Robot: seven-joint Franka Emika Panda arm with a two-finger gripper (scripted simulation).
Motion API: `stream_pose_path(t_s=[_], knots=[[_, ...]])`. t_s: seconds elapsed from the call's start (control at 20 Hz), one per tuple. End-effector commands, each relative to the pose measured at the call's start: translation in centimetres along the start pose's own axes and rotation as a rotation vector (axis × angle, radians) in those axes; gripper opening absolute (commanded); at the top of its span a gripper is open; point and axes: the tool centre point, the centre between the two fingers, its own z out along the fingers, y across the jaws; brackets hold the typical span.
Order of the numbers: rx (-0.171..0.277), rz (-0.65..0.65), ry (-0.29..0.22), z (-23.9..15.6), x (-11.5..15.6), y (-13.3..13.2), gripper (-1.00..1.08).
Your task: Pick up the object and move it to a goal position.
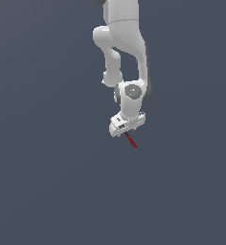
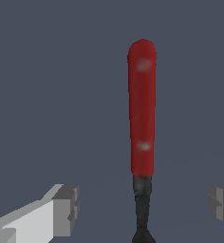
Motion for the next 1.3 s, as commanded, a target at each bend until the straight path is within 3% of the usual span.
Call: stream_pose_path(t_s=[0.0,0.25,0.3,0.85,1.25], knots=[[0.0,-0.001,0.001,0.9,0.0,0.0,1.0],[0.0,-0.002,0.001,1.6,0.0,0.0,1.0],[0.0,-0.002,0.001,1.6,0.0,0.0,-1.0],[0.0,-0.009,0.005,1.2,0.3,-0.4,-1.0],[0.0,-0.009,0.005,-0.9,0.1,0.8,-1.0]])
